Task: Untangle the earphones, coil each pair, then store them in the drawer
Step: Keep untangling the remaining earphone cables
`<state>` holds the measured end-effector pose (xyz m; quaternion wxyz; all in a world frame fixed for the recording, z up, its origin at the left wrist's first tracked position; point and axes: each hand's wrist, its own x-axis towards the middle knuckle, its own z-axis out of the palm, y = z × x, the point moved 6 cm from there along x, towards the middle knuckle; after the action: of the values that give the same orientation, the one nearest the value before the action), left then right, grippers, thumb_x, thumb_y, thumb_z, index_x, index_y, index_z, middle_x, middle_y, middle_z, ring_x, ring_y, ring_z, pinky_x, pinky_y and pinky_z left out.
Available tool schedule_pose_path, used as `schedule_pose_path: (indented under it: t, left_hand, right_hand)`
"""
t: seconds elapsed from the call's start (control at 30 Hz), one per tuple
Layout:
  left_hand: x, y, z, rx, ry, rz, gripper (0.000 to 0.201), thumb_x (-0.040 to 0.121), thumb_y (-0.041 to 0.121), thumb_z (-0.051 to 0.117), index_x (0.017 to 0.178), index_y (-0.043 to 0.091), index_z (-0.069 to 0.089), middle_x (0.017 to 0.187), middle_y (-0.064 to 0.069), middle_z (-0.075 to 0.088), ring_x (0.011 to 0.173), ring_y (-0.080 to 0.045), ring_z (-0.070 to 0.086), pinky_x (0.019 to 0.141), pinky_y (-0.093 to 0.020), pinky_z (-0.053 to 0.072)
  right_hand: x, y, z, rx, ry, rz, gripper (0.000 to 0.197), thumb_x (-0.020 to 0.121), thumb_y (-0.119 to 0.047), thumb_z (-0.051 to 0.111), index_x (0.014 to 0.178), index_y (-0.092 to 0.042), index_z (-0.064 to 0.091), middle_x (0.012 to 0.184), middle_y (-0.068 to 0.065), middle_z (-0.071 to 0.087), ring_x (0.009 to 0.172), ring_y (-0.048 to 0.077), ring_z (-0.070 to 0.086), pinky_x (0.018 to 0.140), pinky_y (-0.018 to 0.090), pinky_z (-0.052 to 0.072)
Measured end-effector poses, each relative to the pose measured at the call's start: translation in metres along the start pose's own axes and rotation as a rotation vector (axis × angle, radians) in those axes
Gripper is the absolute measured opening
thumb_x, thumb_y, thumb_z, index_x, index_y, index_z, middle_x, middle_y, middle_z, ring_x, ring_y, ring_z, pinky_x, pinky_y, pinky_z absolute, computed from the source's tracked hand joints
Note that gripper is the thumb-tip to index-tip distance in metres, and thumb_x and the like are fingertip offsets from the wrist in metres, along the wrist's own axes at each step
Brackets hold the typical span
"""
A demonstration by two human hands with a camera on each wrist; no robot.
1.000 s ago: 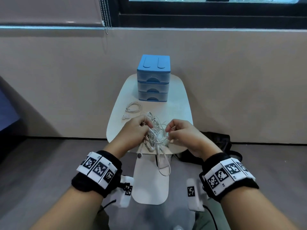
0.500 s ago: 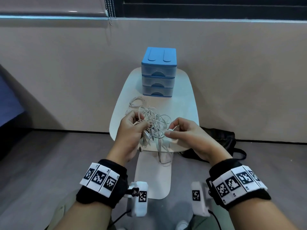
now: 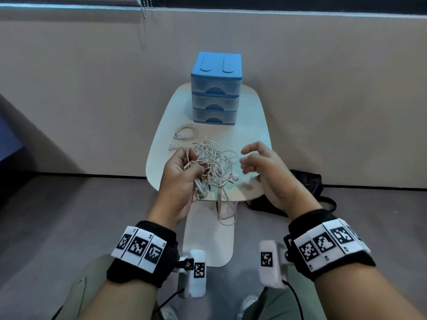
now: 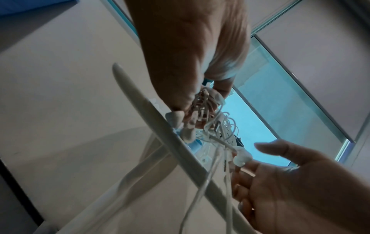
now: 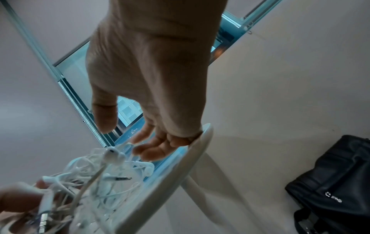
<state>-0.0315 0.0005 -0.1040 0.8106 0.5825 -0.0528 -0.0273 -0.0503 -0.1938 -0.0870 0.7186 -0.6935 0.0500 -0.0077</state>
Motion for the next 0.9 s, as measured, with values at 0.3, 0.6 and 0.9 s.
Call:
schedule_pose_path:
  t: [0.3, 0.6, 0.9]
  left_hand:
    - [-0.004, -0.001, 0.002, 0.091, 0.017, 0.018, 0.027, 0.082, -0.004, 0.061, 0.085, 0.023, 0.054, 0.077, 0.003, 0.059, 0.069, -0.024, 0.053, 0.068, -0.051, 0.04]
    - [-0.006, 0.005, 0.004, 0.12, 0.021, 0.047, 0.037, 0.089, -0.019, 0.053, 0.098, 0.017, 0.059, 0.099, -0.004, 0.058, 0.08, -0.02, 0.063, 0.054, -0.024, 0.053]
    - [-0.003, -0.001, 0.002, 0.191, 0.025, 0.023, 0.033, 0.09, -0.006, 0.068, 0.107, 0.023, 0.063, 0.103, -0.004, 0.062, 0.079, -0.023, 0.068, 0.067, -0.043, 0.06]
  right_hand:
    - [-0.006, 0.015, 0.018, -0.277, -0.112, -0.127, 0.013, 0.083, -0.002, 0.078, 0.089, -0.013, 0.08, 0.072, -0.003, 0.053, 0.063, 0.006, 0.046, 0.061, 0.016, 0.038]
    - [-0.002, 0.023, 0.023, -0.348, -0.054, -0.097, 0.007, 0.084, -0.013, 0.082, 0.079, -0.016, 0.078, 0.078, 0.003, 0.059, 0.069, 0.013, 0.05, 0.064, 0.025, 0.041]
    - [-0.003, 0.019, 0.01, -0.076, -0.033, -0.094, 0.01, 0.088, -0.005, 0.075, 0.079, -0.009, 0.071, 0.075, 0.007, 0.054, 0.069, 0.01, 0.048, 0.064, 0.018, 0.041]
